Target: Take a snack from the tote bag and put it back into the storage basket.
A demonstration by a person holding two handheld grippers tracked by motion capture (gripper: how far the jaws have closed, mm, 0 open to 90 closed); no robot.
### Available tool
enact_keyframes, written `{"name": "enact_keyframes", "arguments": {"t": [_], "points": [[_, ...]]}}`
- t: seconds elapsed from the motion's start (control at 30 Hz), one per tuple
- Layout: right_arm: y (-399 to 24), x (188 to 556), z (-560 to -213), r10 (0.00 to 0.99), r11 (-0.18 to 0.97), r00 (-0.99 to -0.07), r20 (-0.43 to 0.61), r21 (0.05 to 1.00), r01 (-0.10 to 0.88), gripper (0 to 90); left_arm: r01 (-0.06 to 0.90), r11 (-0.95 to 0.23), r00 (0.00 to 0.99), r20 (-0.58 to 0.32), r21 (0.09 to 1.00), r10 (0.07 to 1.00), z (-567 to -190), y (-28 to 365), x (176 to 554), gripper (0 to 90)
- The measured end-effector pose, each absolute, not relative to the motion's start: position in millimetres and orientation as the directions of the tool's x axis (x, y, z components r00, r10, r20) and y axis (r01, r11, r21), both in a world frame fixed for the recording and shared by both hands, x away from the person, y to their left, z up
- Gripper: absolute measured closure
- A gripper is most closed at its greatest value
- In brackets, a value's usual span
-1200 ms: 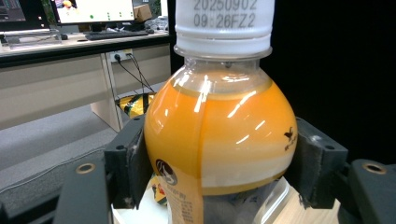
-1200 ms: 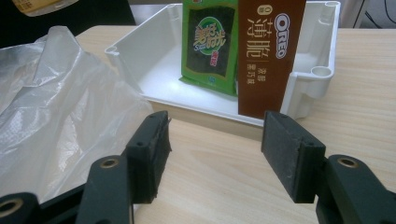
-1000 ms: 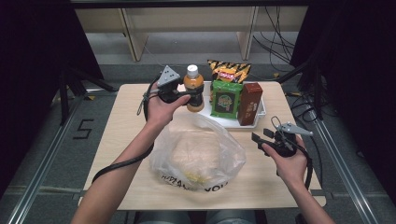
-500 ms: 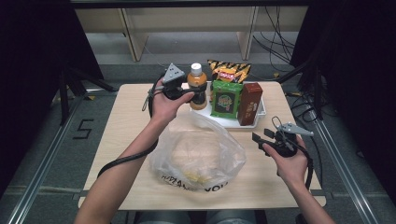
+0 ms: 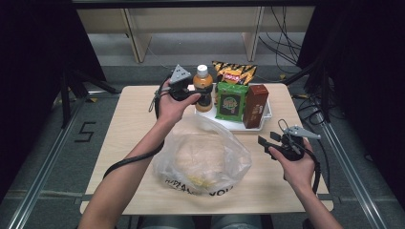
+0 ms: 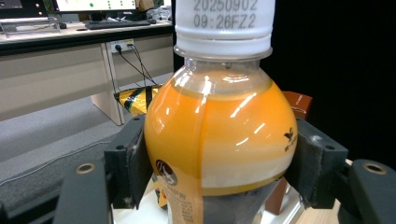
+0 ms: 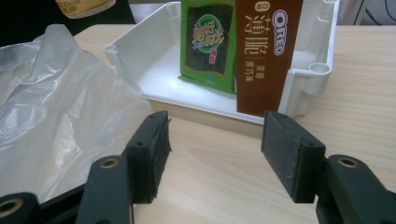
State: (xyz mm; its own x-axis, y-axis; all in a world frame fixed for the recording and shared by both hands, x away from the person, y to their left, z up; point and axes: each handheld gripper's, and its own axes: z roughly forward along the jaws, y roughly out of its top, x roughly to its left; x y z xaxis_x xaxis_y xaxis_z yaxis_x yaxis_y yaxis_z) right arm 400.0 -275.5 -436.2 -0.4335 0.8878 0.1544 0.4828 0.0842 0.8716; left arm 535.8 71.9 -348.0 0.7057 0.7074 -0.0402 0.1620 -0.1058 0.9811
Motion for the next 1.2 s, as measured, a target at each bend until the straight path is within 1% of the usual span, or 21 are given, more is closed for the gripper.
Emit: {"name": "enact_keyframes", "arguments": {"t": [0.27, 0.57, 0.63, 0.7, 0.77, 0.83, 0.97, 1.03, 1.07, 1.2], "points": [[-275.2, 399.2, -436.6, 0.889, 0.078, -0.428, 0.164, 0.866, 0.494, 42.4, 0.171, -0.113, 0.703, -0.041, 0.979, 0.71, -353.2, 69.9, 542.1, 30.5], [-276.6, 400.4, -437.2, 0.886, 0.095, -0.44, 0.147, 0.871, 0.481, 42.4, 0.18, -0.124, 0.695, -0.037, 0.976, 0.718, -358.4, 68.3, 548.8, 30.5], [-274.8, 400.1, -436.7, 0.891, 0.067, -0.421, 0.169, 0.868, 0.491, 42.4, 0.184, -0.124, 0.693, -0.04, 0.975, 0.72, -359.8, 67.8, 550.4, 30.4], [-274.7, 400.0, -436.8, 0.888, 0.065, -0.424, 0.175, 0.868, 0.493, 42.4, 0.188, -0.125, 0.691, -0.041, 0.974, 0.721, -361.1, 67.5, 551.7, 30.5], [-276.3, 400.1, -437.1, 0.885, 0.089, -0.438, 0.156, 0.868, 0.489, 42.4, 0.192, -0.126, 0.69, -0.043, 0.973, 0.722, -362.4, 67.2, 553.3, 30.4], [-274.7, 400.3, -436.9, 0.889, 0.066, -0.424, 0.173, 0.868, 0.492, 42.4, 0.195, -0.126, 0.69, -0.045, 0.973, 0.723, -363.6, 66.6, 554.8, 30.5], [-274.6, 400.0, -436.7, 0.888, 0.061, -0.424, 0.179, 0.867, 0.494, 42.4, 0.198, -0.133, 0.689, -0.041, 0.971, 0.724, -366.2, 65.0, 557.6, 30.4], [-274.7, 400.1, -436.7, 0.89, 0.064, -0.42, 0.175, 0.866, 0.496, 42.4, 0.204, -0.134, 0.687, -0.045, 0.97, 0.725, -367.9, 64.5, 559.0, 30.4], [-276.6, 400.1, -437.1, 0.886, 0.087, -0.435, 0.158, 0.867, 0.491, 42.4, 0.206, -0.139, 0.687, -0.042, 0.968, 0.725, -368.8, 64.4, 559.6, 30.4], [-277.1, 400.6, -437.6, 0.887, 0.089, -0.435, 0.152, 0.87, 0.486, 42.4, 0.212, -0.139, 0.686, -0.046, 0.967, 0.727, -372.4, 62.6, 561.7, 30.4]]}}
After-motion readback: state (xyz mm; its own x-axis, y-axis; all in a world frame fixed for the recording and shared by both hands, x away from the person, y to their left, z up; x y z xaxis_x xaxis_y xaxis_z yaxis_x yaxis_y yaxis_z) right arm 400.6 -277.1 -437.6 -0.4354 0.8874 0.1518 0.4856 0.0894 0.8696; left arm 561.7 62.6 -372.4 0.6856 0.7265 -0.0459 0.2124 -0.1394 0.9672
